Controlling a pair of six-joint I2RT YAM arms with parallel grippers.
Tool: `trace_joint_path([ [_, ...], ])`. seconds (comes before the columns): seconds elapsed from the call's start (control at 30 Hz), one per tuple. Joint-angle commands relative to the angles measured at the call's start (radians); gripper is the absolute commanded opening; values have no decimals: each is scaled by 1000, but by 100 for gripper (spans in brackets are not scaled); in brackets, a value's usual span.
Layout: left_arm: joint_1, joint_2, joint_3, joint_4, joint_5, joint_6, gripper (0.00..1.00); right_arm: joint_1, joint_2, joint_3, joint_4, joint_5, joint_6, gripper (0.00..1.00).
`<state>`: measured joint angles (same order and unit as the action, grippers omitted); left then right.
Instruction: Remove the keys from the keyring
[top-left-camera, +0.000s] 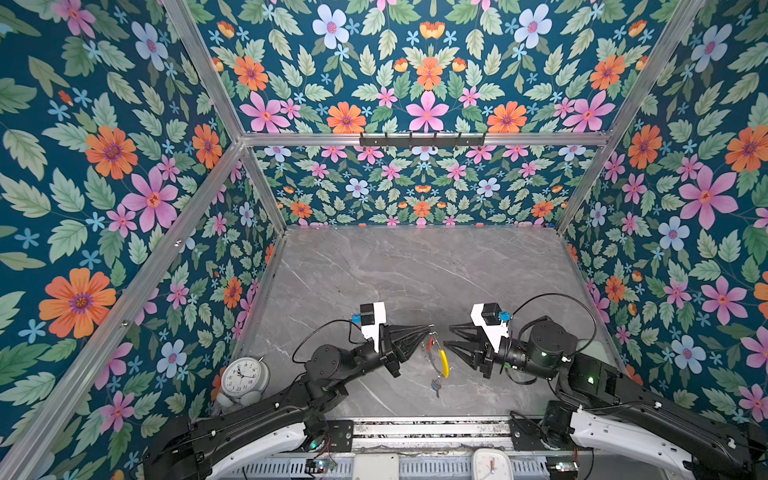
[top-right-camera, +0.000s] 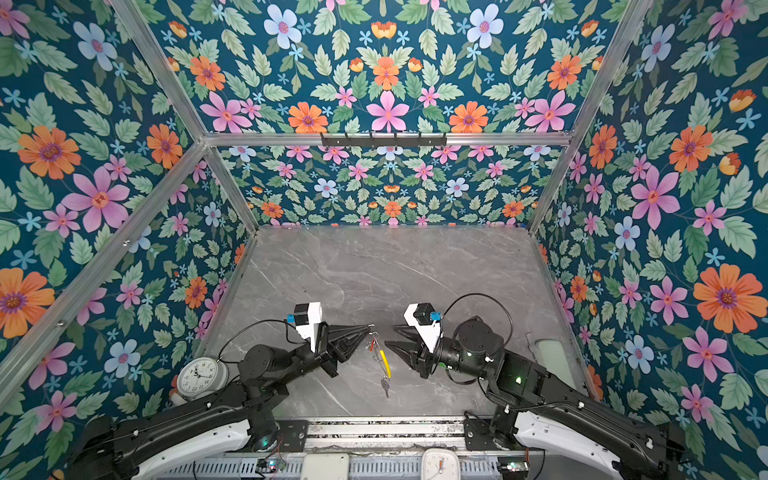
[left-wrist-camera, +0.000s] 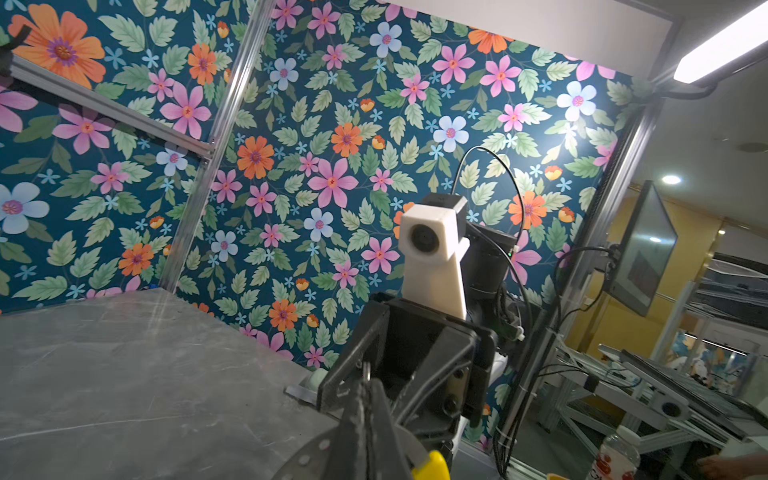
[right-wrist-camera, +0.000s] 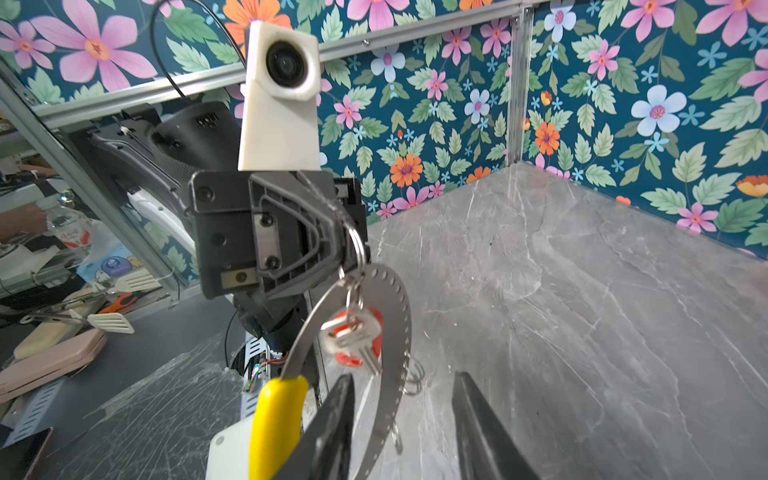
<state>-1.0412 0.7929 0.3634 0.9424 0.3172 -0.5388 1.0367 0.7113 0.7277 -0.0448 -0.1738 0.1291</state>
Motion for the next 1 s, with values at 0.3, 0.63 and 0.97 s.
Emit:
trace_joint_path([
  [0.3, 0, 10, 13, 96, 103, -38, 0, 0, 33, 42, 85, -131, 13, 36],
  [0.63, 1, -1, 2, 95, 108, -39, 0, 0, -7, 65, 116, -150, 51, 33],
  [0.97, 1, 0, 4, 104, 133, -48, 0, -1, 63, 112, 104, -231, 51, 25],
])
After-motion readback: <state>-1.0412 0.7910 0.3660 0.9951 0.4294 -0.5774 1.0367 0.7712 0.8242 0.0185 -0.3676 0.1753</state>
